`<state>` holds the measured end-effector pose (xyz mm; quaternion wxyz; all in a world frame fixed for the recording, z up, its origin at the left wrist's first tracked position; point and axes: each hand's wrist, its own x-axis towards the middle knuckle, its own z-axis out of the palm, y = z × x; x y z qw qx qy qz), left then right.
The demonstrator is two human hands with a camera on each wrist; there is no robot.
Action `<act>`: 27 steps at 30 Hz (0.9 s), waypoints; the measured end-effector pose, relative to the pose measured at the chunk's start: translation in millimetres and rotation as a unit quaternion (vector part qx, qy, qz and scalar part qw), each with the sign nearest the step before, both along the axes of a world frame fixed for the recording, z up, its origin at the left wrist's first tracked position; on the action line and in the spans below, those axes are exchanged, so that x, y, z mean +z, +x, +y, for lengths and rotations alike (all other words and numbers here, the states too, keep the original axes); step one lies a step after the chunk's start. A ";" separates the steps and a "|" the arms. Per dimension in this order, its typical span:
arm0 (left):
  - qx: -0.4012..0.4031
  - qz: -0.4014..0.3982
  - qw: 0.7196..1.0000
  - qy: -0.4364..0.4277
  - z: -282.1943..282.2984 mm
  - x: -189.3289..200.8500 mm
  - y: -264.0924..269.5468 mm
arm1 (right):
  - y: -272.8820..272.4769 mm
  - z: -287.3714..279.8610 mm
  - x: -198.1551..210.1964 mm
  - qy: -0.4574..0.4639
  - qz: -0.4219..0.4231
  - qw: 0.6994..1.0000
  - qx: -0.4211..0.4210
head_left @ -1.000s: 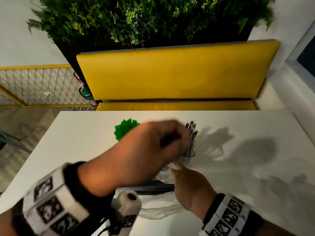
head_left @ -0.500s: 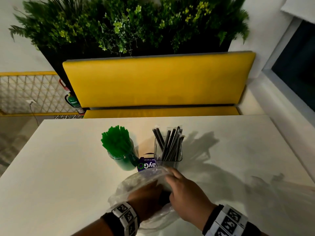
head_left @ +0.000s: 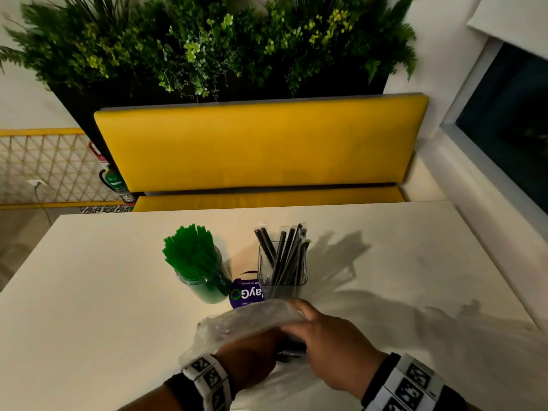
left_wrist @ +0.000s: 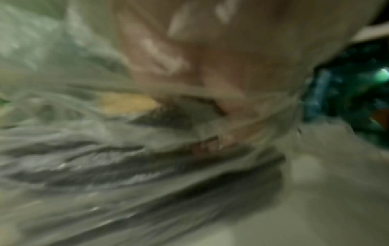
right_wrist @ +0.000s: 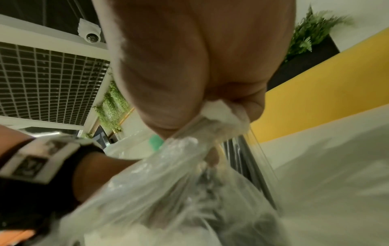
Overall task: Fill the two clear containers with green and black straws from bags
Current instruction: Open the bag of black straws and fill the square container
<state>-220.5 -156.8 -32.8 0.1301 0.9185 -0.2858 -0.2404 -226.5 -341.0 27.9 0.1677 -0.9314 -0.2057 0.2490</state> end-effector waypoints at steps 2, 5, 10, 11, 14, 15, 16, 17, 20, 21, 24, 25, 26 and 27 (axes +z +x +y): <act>-0.001 0.011 1.000 0.003 3.1 13.3 5.6 | 3.9 -6.5 -4.8 -0.021 0.001 1.000 -0.015; -0.054 0.057 0.997 -0.012 8.7 39.6 12.3 | 13.6 -14.4 -9.8 0.005 0.039 0.999 -0.035; 0.004 0.041 0.999 -0.026 22.6 60.4 21.0 | 29.3 -27.5 2.9 0.153 0.102 0.983 -0.025; 0.022 0.032 0.998 -0.051 22.9 64.9 22.0 | 30.0 -28.3 5.0 0.160 0.086 0.983 -0.020; 0.054 0.171 0.973 -0.142 17.6 77.9 21.6 | 25.4 -28.3 4.3 0.111 0.035 0.993 -0.030; 0.062 0.229 0.952 -0.192 15.5 85.1 20.6 | 23.6 -27.8 4.3 0.088 0.023 0.995 -0.037; 0.066 0.268 0.930 -0.242 14.3 97.2 20.5 | 22.6 -27.1 4.6 0.062 0.015 0.997 -0.039; 0.069 0.291 0.909 -0.289 15.6 109.5 21.6 | 21.7 -25.9 4.9 0.035 0.009 0.999 -0.029; 0.119 0.278 0.830 -0.469 21.9 150.0 33.8 | 20.8 -16.2 4.0 -0.038 -0.029 0.998 0.038; 0.164 0.232 0.795 -0.537 22.1 161.0 41.6 | 21.0 -11.3 5.8 -0.049 -0.035 0.997 0.053; 0.340 0.032 0.663 -0.666 18.3 176.0 70.3 | 22.2 1.6 8.3 -0.072 -0.056 0.992 0.086; 0.369 -0.013 0.630 -0.683 15.7 175.4 79.8 | 23.1 5.1 6.9 -0.084 -0.059 0.990 0.092; 0.381 -0.040 0.612 -0.692 12.7 172.5 88.9 | 24.3 7.7 5.4 -0.095 -0.056 0.990 0.093; 0.388 -0.053 0.607 -0.692 8.9 165.9 96.9 | 24.7 9.7 3.9 -0.106 -0.047 0.989 0.093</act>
